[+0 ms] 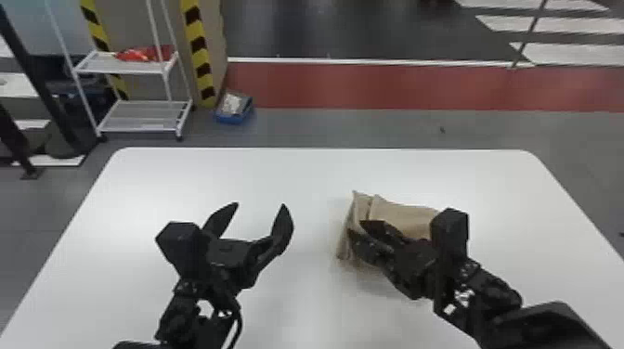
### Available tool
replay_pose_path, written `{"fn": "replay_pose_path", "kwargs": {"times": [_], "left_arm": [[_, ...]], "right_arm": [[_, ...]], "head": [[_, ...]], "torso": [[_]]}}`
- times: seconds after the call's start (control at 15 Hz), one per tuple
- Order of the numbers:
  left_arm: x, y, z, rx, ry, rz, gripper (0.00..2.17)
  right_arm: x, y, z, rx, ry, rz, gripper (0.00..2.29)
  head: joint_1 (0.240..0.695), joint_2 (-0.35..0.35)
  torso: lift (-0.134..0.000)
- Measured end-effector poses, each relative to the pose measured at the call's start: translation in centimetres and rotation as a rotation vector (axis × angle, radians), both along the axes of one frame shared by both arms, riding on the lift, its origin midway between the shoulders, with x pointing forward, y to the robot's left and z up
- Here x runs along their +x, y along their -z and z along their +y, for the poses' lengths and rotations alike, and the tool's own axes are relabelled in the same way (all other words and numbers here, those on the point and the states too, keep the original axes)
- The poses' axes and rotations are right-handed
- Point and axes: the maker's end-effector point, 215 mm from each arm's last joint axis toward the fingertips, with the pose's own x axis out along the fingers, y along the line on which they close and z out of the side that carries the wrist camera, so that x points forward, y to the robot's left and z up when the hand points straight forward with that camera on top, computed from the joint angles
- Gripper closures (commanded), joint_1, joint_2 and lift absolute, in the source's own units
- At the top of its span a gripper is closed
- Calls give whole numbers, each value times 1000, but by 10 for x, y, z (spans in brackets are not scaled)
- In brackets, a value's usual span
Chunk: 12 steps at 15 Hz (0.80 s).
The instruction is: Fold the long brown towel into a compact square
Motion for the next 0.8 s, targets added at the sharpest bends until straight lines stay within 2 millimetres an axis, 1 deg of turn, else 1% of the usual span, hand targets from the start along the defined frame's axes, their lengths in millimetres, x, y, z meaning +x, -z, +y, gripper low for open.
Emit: {"fn": "replay_pose_path", "kwargs": {"times": [0.07,0.13,0.2,0.27,0.4,0.47,0.53,0.6,0.73,0.8], "left_arm": [[0,0,1,0,-1,1,46],[0,1,2,-1,-3,2,46],[0,1,2,-1,-5,3,46],[0,1,3,-1,-5,3,46],[-1,3,2,0,-4,6,46],[0,4,1,0,-2,7,46],[0,4,0,0,1,8,46],[1,5,-2,0,3,9,46],[1,5,-3,0,5,9,46],[0,5,-3,1,4,9,46]], "right_arm": [[-3,-7,9,31,-27,-16,53],[-5,-17,12,71,-38,-43,60],[-5,-32,9,115,-35,-79,60],[-3,-44,2,145,-24,-107,60],[1,-54,-15,180,10,-125,63],[4,-54,-23,199,26,-121,63],[7,-54,-26,206,33,-117,66],[10,-51,-26,205,32,-105,66],[15,-40,-16,196,17,-72,66],[16,-30,-9,181,10,-31,66]], "head": [[695,7],[695,13],[695,13],[695,9],[695,-16],[695,-16],[695,-29],[695,-32],[695,-28],[695,-17]], "torso": [[-102],[-102],[-102],[-102],[-102],[-102],[-102],[-102],[-102],[-102]]}}
